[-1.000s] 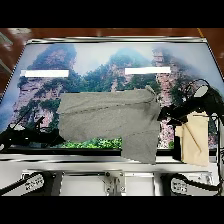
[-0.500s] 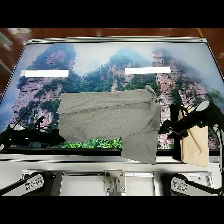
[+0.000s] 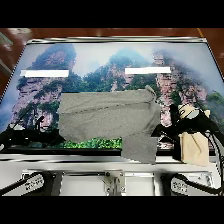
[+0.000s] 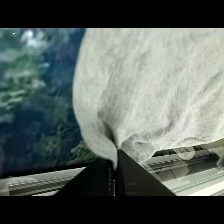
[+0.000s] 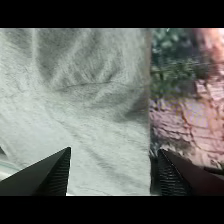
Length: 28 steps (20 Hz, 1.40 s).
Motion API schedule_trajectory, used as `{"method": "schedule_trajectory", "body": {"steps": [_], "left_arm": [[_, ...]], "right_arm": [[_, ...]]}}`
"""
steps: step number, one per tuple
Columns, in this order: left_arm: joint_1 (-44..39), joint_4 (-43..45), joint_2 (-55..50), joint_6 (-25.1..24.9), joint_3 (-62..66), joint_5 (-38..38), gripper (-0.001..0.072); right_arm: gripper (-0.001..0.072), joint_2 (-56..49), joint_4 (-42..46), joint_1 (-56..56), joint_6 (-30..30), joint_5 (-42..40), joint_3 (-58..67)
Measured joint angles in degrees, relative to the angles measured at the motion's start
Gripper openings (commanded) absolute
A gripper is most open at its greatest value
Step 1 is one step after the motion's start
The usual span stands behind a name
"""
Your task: Fold the shirts.
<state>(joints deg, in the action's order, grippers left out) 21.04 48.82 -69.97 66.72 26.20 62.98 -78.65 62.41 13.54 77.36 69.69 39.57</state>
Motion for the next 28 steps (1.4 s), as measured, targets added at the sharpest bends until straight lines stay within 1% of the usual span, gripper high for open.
{"method": "schedule_trajectory", "body": {"steps": [1, 2, 3, 5, 7, 9, 13, 15, 18, 20, 23, 28], "left_arm": [[0.0, 0.0, 0.0, -0.02, 0.07, 0.0, 0.0037], [0.0, -0.02, 0.0, -0.02, 0.11, -0.04, 0.0037], [0.0, -0.02, 0.0, -0.04, 0.2, -0.07, 0.0037], [0.0, -0.07, 0.0, -0.07, 0.5, -0.17, 0.0037], [0.0, -0.07, 0.02, -0.07, 1.07, -0.46, 0.0037], [0.0, -0.07, 0.11, -0.17, 2.12, -0.55, 0.0036], [0.0, -2.16, 2.19, -2.86, 5.97, -0.04, 0.0036], [0.0, -4.15, 3.58, -3.54, 8.66, 0.15, 0.0036], [0.0, -5.84, 4.66, -3.28, 12.74, -0.13, 0.0036], [-0.22, -6.82, 4.96, -2.45, 15.21, -2.01, 0.0037], [-1.07, -8.92, 4.76, -1.95, 18.34, -6.34, 0.0037], [-3.45, -10.97, -0.87, -1.07, 24.44, -11.19, 0.0037]], "right_arm": [[0.0436, -0.48, -0.2, -0.07, 0.09, -0.61, -0.17], [0.0356, -1.05, -0.92, -0.09, 0.15, -1.2, -0.28], [0.0239, -1.33, -1.22, -0.15, 0.02, -1.81, -0.37], [0.0071, -1.73, -1.75, -0.2, -0.74, -2.78, -0.42], [0.007, -1.11, -2.54, -0.2, -1.68, -2.23, -0.42], [0.007, 1.07, -4.63, -0.17, -4.22, -0.68, -0.39], [0.0068, 8.02, -12.85, -0.22, -9.86, 0.94, 1.4], [0.0068, 10.64, -16.72, -0.22, -10.97, 0.66, 4.2], [0.0068, 11.96, -20.5, -0.22, -11.04, -1.81, 9.44], [0.0068, 11.13, -22.29, -0.22, -10.54, -4.07, 13.2], [0.0068, 7.21, -25.03, -0.42, -10.23, -6.93, 18.97], [0.0069, -2.38, -26.75, -4.37, -10.27, -14.34, 27.23]]}}
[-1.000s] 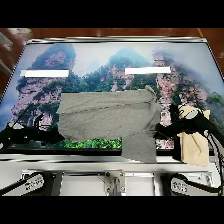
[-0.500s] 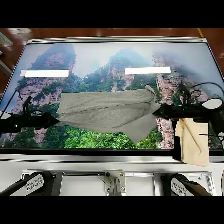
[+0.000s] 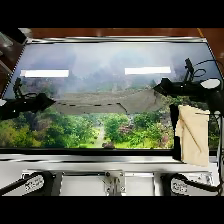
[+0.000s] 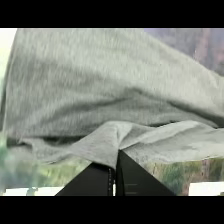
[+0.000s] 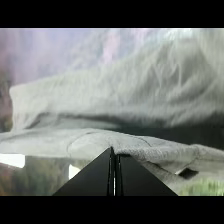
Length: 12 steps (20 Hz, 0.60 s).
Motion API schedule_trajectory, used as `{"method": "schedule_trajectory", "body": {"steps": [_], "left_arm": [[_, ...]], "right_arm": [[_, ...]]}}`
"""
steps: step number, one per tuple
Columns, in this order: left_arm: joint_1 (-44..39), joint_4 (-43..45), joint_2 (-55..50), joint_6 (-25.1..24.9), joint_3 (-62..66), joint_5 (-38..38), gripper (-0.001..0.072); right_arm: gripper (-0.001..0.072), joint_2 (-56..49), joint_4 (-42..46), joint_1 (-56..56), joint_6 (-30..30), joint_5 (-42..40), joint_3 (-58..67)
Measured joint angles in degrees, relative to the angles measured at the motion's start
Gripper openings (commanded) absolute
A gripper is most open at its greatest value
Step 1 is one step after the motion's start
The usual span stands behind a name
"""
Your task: Fold the shirts.
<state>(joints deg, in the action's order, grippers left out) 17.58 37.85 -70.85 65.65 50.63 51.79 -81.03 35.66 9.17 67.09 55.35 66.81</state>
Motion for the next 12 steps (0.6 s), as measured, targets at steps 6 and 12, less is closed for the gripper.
{"method": "schedule_trajectory", "body": {"steps": [6, 12], "left_arm": [[-0.96, -0.52, -10.73, 2.49, 6.75, -1.57, 0.0037], [-1.18, -0.57, -16.72, 4.94, 8.76, -1.09, 0.0546]], "right_arm": [[0.0069, -8.83, 0.87, -1.33, 1.01, -9.99, 3.56], [0.0682, -13.14, 3.93, -1.46, 1.49, -12.94, 4.09]]}}
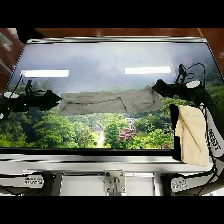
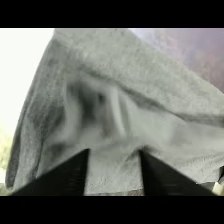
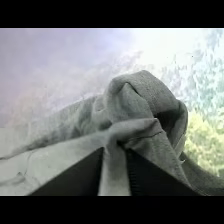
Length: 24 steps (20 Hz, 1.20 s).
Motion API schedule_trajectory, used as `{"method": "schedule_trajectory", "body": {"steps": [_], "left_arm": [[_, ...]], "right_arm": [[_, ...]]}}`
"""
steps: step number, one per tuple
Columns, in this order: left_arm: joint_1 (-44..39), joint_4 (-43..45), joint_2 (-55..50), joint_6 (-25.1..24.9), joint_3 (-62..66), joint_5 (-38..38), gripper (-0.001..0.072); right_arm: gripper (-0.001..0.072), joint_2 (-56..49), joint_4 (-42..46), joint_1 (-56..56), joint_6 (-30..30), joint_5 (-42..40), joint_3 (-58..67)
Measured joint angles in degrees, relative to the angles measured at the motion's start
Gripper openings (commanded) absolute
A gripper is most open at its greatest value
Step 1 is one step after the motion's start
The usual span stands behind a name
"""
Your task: Fold the shirts.
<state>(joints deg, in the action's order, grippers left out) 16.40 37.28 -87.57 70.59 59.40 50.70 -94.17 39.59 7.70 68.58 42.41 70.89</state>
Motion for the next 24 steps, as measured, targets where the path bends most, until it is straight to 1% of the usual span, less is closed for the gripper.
{"method": "schedule_trajectory", "body": {"steps": [1, 4, 6, 7, 10, 11, 13, 15, 17, 24], "left_arm": [[0.0, 0.02, -0.33, 0.2, 0.28, 0.44, 0.0561], [0.39, 0.04, -0.9, 0.42, 3.02, 3.23, 0.0563], [1.29, 0.04, -1.05, 0.59, 6.43, 6.56, 0.0562], [1.9, 0.04, -1.07, 0.63, 8.57, 8.81, 0.0561], [3.39, 0.09, -0.92, 1.97, 14.32, 15.69, 0.0559], [3.63, 0.09, -0.72, 2.36, 15.93, 17.92, 0.056], [3.63, 0.09, -0.02, 2.86, 17.92, 21.64, 0.056], [3.1, 0.15, 0.96, 3.3, 18.99, 24.26, 0.056], [1.92, 0.04, 1.92, 3.45, 19.54, 26.03, 0.0559], [-3.41, 0.0, 3.26, 3.63, 20.11, 27.85, 0.056]], "right_arm": [[0.0682, -0.24, 0.28, -0.02, -0.17, -0.04, 0.04], [0.0681, 0.66, 1.31, 0.48, -2.27, 1.16, 0.07], [0.0682, 2.84, 5.4, 1.46, -3.28, 2.25, 0.09], [0.0682, 4.2, 9.18, 1.97, -2.54, 2.97, 0.09], [0.0682, 6.71, 21.11, 3.5, 3.58, 5.4, 0.09], [0.0682, 6.86, 23.65, 3.85, 5.07, 6.45, 0.11], [0.0682, 6.1, 25.99, 4.15, 6.8, 9.33, 0.11], [0.0682, 4.39, 25.68, 4.44, 7.26, 11.74, 0.09], [0.0682, 2.45, 23.08, 4.59, 6.25, 12.98, 0.11], [0.0682, -1.95, 15.39, 4.61, 4.52, 12.28, 0.11]]}}
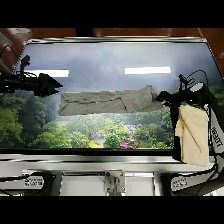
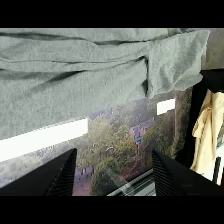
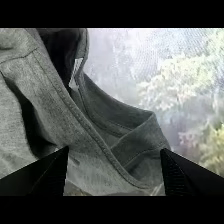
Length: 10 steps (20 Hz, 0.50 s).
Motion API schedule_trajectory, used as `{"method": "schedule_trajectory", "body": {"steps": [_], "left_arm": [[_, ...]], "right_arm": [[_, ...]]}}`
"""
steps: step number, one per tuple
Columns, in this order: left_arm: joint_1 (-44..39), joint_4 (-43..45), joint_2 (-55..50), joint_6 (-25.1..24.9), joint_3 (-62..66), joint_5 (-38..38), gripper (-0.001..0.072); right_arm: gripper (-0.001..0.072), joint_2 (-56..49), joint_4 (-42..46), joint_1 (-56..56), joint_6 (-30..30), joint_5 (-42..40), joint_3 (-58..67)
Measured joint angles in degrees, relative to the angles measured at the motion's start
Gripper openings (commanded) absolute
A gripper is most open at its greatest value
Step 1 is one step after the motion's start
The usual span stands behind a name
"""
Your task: Fold the shirts.
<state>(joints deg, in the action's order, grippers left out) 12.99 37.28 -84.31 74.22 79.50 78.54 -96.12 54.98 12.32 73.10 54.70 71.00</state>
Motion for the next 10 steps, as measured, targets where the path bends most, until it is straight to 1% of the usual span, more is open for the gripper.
{"method": "schedule_trajectory", "body": {"steps": [4, 5, 6, 7, 8, 10], "left_arm": [[-2.12, -0.02, 0.15, 0.02, 0.0, 0.09, 0.0559], [-2.36, 0.0, 0.15, 0.02, 0.0, 0.09, 0.0559], [-2.54, -0.02, 0.17, 0.02, 0.0, 0.09, 0.0559], [-2.64, 0.0, 0.17, 0.04, 0.0, 0.09, 0.0559], [-2.78, -0.02, 0.17, 0.04, 0.0, 0.09, 0.0559], [-2.93, -0.02, 0.15, 0.07, 0.0, 0.09, 0.0558]], "right_arm": [[0.068, -2.78, -5.53, -1.46, -1.53, -0.02, 0.0], [0.0587, -3.37, -6.62, -2.05, -1.88, 0.0, 0.0], [0.0383, -3.8, -7.45, -2.51, -2.21, 0.0, 0.0], [0.0197, -4.17, -8.07, -2.97, -2.36, 0.0, 0.02], [0.0067, -4.42, -8.63, -3.23, -2.45, -0.02, 0.15], [0.007, -4.7, -9.2, -3.48, -2.62, 0.02, 0.61]]}}
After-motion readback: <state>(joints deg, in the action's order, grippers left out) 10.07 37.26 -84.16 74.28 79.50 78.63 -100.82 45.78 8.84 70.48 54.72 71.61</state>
